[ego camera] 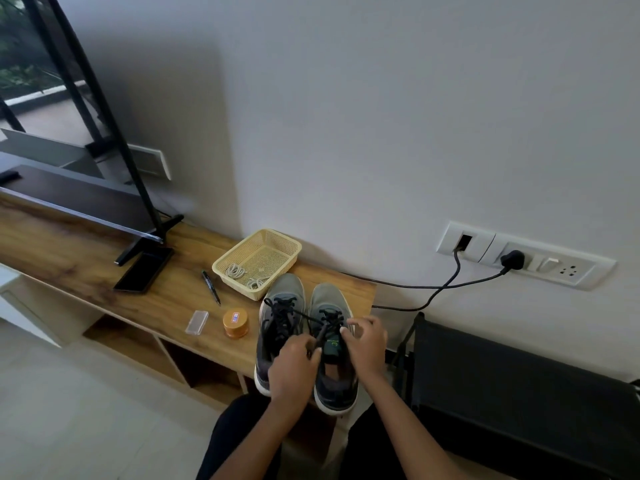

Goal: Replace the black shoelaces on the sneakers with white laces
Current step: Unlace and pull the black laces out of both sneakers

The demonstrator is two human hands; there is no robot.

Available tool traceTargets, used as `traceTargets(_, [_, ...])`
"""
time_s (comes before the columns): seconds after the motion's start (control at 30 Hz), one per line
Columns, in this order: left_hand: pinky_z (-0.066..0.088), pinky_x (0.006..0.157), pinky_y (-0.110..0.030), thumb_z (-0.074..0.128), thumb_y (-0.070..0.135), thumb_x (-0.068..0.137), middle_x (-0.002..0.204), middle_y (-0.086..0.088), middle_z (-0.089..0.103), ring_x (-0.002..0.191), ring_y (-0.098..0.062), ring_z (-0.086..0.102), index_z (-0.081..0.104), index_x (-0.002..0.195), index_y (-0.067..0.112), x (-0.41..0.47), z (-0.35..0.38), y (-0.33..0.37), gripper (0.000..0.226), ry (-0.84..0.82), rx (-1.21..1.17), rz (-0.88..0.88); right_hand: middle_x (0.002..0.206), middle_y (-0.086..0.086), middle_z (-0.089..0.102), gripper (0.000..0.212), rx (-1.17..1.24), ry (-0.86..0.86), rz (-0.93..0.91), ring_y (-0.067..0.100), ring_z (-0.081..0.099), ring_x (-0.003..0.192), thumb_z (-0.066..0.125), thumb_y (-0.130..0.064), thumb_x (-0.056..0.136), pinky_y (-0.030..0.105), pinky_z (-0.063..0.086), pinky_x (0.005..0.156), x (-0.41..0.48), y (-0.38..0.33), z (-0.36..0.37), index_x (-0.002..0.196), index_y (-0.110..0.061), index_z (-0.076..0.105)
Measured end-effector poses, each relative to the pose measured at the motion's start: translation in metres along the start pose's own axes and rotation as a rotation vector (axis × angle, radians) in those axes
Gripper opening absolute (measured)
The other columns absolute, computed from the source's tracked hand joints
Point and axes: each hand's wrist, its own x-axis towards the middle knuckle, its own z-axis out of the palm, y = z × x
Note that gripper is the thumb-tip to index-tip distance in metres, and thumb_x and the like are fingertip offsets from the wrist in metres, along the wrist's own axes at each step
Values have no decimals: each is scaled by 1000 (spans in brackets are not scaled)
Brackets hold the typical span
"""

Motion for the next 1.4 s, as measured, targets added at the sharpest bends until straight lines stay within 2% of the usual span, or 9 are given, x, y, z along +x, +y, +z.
traceTargets(0.27, [42, 65, -30, 49, 40, 95, 115, -1, 50, 93, -20, 62, 44, 111, 17, 21, 8, 26, 28, -49, 329, 20, 116, -1, 52, 17, -394, -182, -226, 20, 39, 110, 61, -21, 87, 25, 37, 90, 22, -10, 10, 101, -22, 70])
traceTargets(0.43, [42, 80, -30, 48, 37, 96, 122, -2, 42, 107, -20, 48, 56, 111, 18, 33, 15, 25, 25, -12, 476, 44, 119, 1, 55, 14, -467, -158, -316, 24, 42, 108, 63, -16, 81, 26, 39, 86, 25, -3, 18, 91, -20, 72])
traceTargets(0.57, [14, 101, -42, 46, 41, 94, 143, -1, 29, 133, -27, 22, 63, 106, 23, 38, 18, 23, 27, 39, 589, 74, 117, 5, 59, 4, -435, -97, -361, 26, 47, 105, 71, -15, 76, 33, 46, 82, 27, -1, 23, 79, -15, 73])
traceTargets(0.73, [-7, 103, -47, 42, 43, 95, 158, 5, 10, 145, -27, -5, 65, 106, 26, 36, 16, 19, 31, 12, 563, 36, 114, 6, 59, 5, -413, -31, -395, 25, 49, 104, 70, -14, 77, 31, 46, 78, 27, 1, 25, 73, -13, 70])
traceTargets(1.0, [-1, 110, -47, 42, 44, 95, 158, 7, 13, 145, -24, -8, 66, 102, 26, 35, 8, 16, 30, -7, 478, -27, 98, 1, 46, 16, -183, 100, -147, 14, 47, 80, 53, -9, 89, 25, 43, 52, 24, -4, 29, 75, -7, 59])
traceTargets(1.1, [-4, 108, -46, 42, 44, 94, 157, 8, 16, 145, -23, -6, 66, 99, 27, 34, 7, 14, 30, 4, 460, -34, 99, 9, 48, 18, -18, 123, 109, 19, 48, 76, 48, -5, 90, 29, 41, 58, 41, 2, 25, 74, -3, 56])
traceTargets(1.2, [-1, 109, -47, 42, 43, 95, 157, 8, 17, 145, -23, -3, 65, 99, 26, 32, 8, 13, 29, 8, 462, -29, 97, 22, 58, 22, 122, 99, 286, 28, 56, 73, 50, -3, 85, 38, 52, 61, 49, 11, 24, 64, -7, 53])
traceTargets(1.3, [-2, 107, -46, 42, 43, 95, 157, 9, 18, 145, -22, -2, 66, 98, 27, 32, 8, 8, 29, 28, 468, -30, 109, 13, 55, 5, 37, 2, 220, 25, 53, 90, 55, -6, 84, 32, 44, 66, 42, 6, 16, 82, -8, 60])
traceTargets(1.4, [-4, 106, -45, 41, 43, 96, 157, 9, 17, 146, -22, -4, 65, 99, 28, 33, 8, 5, 29, 26, 476, -26, 127, 6, 44, 25, -98, -37, -50, 25, 36, 121, 61, -9, 81, 29, 36, 85, 39, 0, 11, 105, -13, 64])
